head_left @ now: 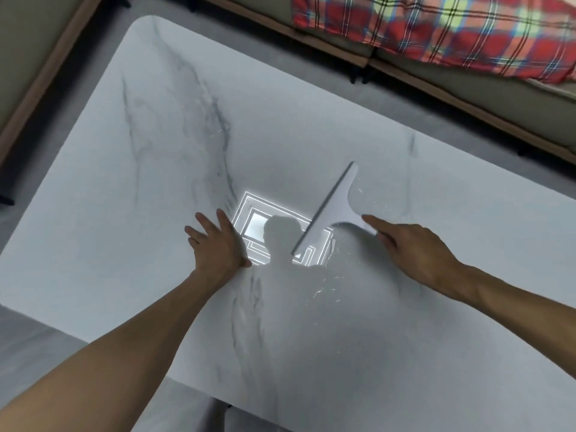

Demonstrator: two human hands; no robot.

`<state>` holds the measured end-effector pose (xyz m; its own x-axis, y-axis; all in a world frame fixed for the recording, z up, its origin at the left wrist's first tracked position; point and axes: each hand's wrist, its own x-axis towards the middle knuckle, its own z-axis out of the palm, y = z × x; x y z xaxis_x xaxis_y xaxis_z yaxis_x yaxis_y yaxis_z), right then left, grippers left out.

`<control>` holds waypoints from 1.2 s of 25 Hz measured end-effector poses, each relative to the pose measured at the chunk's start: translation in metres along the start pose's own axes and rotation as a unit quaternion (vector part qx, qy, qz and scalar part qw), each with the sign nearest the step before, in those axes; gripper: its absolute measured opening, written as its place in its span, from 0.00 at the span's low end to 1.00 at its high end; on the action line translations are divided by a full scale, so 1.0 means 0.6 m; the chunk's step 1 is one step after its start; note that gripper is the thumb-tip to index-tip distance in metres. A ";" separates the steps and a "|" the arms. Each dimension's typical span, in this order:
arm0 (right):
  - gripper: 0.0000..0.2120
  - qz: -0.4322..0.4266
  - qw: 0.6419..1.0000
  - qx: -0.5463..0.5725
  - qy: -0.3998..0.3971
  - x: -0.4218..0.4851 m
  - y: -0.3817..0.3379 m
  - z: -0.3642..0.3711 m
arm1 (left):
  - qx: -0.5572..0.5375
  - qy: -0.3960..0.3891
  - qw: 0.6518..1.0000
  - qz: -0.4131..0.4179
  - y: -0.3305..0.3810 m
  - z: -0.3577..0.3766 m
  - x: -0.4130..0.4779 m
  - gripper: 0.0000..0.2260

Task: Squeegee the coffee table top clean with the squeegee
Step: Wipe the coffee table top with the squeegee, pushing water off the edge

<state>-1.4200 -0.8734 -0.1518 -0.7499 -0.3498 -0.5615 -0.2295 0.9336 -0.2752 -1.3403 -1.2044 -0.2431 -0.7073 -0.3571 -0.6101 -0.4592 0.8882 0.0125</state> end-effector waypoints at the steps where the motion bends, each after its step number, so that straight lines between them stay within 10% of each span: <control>1: 0.21 0.000 1.000 -0.002 0.004 -0.006 0.006 -0.013 | -0.009 0.026 1.000 0.008 -0.003 -0.004 -0.002 0.51; 4: 0.18 -0.012 0.994 0.080 0.072 0.053 -0.021 -0.057 | -0.050 0.108 0.993 -0.003 -0.018 -0.028 0.004 0.47; 12: 0.27 0.133 0.913 0.366 0.120 0.424 -0.281 -0.117 | -0.125 0.014 0.989 -0.076 -0.073 -0.065 0.105 0.66; 23: 0.24 -0.109 0.991 0.058 0.055 0.335 -0.252 -0.039 | -0.106 -0.003 0.992 -0.062 -0.071 -0.081 0.102 0.63; 30: 0.24 -0.072 0.997 -0.008 0.040 0.205 -0.051 -0.024 | -0.082 0.006 0.994 -0.072 -0.067 -0.073 0.105 0.64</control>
<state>-1.5138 -0.9439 -0.2013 -0.7558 -0.4728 -0.4530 -0.3471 0.8759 -0.3352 -1.3897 -1.2754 -0.2474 -0.6338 -0.4805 -0.6062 -0.6363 0.7694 0.0555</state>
